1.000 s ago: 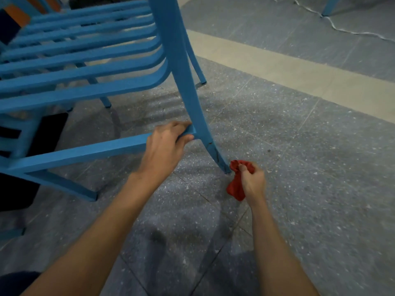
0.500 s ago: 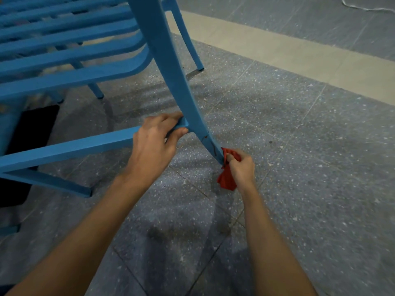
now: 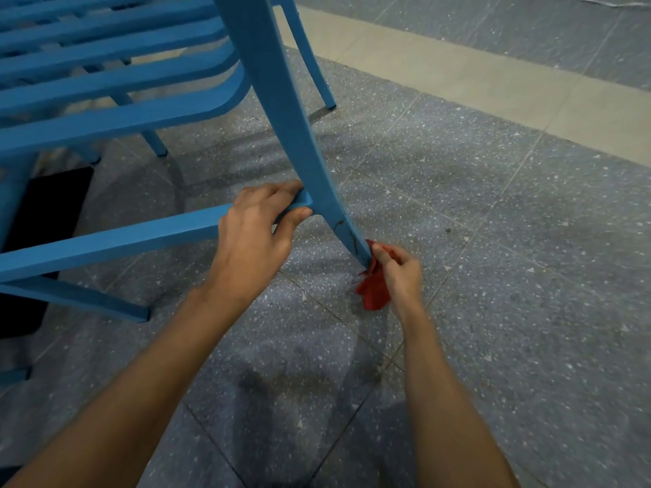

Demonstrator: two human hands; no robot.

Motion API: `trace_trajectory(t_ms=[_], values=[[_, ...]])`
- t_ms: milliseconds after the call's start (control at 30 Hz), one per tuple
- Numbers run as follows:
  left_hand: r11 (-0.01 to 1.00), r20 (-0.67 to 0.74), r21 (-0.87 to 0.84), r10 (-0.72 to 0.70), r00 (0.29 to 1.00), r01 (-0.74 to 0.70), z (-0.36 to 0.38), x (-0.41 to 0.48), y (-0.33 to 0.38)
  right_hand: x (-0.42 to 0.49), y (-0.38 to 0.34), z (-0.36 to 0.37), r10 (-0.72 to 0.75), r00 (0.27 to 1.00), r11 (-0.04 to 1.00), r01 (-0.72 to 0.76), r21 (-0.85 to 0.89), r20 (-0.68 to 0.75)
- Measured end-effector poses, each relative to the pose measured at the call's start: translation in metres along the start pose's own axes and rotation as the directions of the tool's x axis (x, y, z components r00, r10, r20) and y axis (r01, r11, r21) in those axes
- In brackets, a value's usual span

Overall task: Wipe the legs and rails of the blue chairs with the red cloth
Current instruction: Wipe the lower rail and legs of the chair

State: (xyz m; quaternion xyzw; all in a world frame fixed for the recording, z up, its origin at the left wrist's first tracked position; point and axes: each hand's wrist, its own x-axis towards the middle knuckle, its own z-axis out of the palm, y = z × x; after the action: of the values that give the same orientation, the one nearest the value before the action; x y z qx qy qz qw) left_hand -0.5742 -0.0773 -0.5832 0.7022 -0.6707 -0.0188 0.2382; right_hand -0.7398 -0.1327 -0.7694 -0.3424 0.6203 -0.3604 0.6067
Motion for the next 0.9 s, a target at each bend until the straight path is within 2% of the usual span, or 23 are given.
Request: trace_trajectory(t_ms=[167,267,333,467,600,700,767,900], values=[[1.000,-0.003,-0.002,0.005,1.000,-0.005,0.001,-0.001,0.000,0.009,0.011,0.002,0.093,0.993,0.995,-0.095,-0.031,-0.068],[1.000,0.012,0.011,-0.003,1.000,0.002,0.001,0.000,0.001,0.017,-0.003,0.005,0.069,0.991,0.981,-0.089,-0.175,-0.118],[1.000,0.021,0.016,-0.008,1.000,0.007,0.000,0.000,0.001,0.010,-0.013,0.010,0.025,0.995,0.990,-0.038,-0.132,-0.100],[1.000,0.025,0.005,-0.006,1.000,0.006,0.000,0.001,0.001,-0.016,-0.001,0.018,-0.043,0.993,0.992,0.055,0.113,-0.109],[1.000,0.022,0.005,-0.002,1.000,0.002,0.000,0.001,0.001,-0.020,0.006,0.016,0.019,0.988,0.995,-0.003,0.104,-0.153],[1.000,0.027,0.009,-0.010,1.000,0.010,-0.001,0.001,0.002,-0.008,-0.011,0.011,0.061,0.988,0.997,-0.068,-0.042,-0.145],[1.000,0.024,0.007,-0.011,1.000,0.011,-0.002,0.002,0.003,-0.009,-0.023,0.015,0.006,0.994,0.995,-0.017,-0.098,-0.110],[1.000,0.044,0.006,-0.022,0.999,0.022,-0.003,0.003,0.004,-0.028,-0.025,0.029,-0.134,0.984,0.989,0.140,0.041,-0.119]])
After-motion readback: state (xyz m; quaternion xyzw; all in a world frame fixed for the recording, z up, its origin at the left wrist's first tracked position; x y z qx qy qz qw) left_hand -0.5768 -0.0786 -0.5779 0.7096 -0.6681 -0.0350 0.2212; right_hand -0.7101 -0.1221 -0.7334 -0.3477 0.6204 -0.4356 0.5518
